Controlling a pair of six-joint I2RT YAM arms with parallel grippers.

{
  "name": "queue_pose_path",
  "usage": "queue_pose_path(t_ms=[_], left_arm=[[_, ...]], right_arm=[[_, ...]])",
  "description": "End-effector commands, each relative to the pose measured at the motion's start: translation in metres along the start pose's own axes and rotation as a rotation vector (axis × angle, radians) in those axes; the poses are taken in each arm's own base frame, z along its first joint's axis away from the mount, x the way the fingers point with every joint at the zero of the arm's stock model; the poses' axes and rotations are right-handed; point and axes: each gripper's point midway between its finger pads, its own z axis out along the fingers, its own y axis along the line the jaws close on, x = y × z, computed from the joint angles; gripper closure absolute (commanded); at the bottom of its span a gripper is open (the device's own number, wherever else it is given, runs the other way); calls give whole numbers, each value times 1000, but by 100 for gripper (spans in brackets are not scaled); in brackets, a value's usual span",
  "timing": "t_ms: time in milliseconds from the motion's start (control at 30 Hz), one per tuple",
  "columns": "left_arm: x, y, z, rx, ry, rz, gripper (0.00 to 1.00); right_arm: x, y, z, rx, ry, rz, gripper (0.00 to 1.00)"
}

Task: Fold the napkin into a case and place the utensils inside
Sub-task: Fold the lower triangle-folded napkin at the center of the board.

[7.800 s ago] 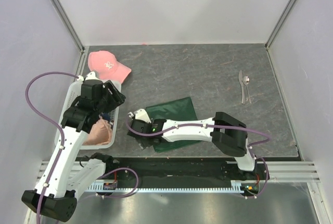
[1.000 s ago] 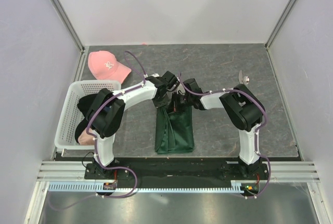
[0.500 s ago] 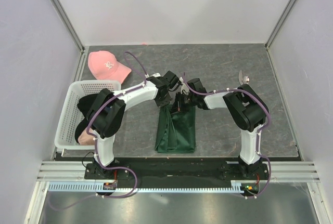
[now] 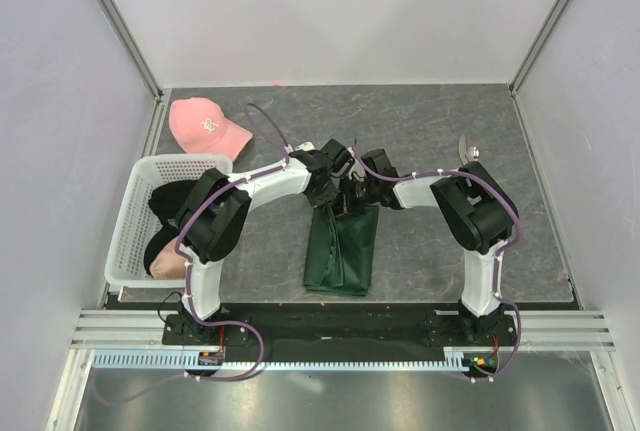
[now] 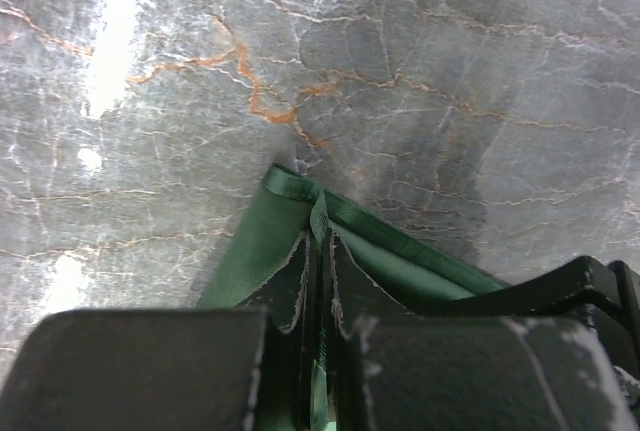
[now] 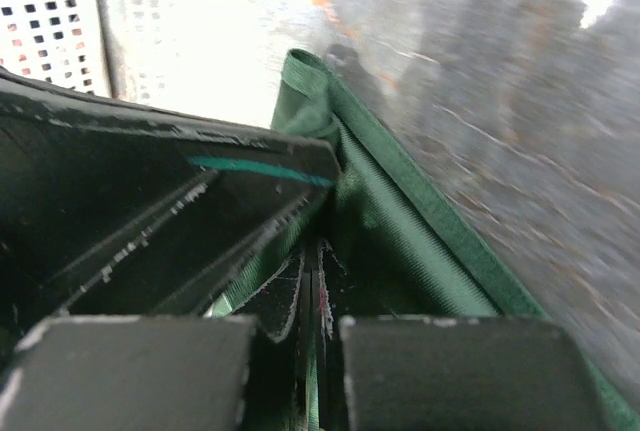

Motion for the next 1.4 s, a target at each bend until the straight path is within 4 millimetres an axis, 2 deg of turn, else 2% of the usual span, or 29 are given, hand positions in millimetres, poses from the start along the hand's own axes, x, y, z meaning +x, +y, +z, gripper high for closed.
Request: queue_pose_path(t_ms=[0, 133, 233, 500, 667, 767, 933, 1133, 1333, 1367], left_arm=[[-11, -10, 1, 21, -60, -73, 98], [-14, -9, -3, 26, -73, -66, 98], [-15, -8, -5, 28, -77, -64, 98], [-16, -20, -22, 73, -90, -64, 98], [-11, -27, -22, 85, -75, -60, 98], [-8, -32, -22, 91, -73, -65, 98], [-4, -34, -10, 73, -66, -69, 98], [-10, -32, 0, 45, -89, -78, 98], [-9, -28, 5, 34, -80, -74, 98], [-9, -27, 5, 34, -78, -75, 98]], right_arm=[[-14, -10, -21, 105, -50, -15, 97], [-20, -14, -45, 166, -71, -20, 96], [-18, -22, -53, 184, -76, -13, 96], [-4, -46, -42, 215, -47, 0, 98], [-2, -57, -33, 225, -39, 8, 98], [-3, -56, -33, 225, -40, 6, 98], [-4, -53, -34, 215, -40, 3, 98], [-5, -43, -42, 204, -53, -3, 98], [-3, -25, -59, 186, -72, -19, 90], [-1, -22, -63, 183, -74, -20, 84]])
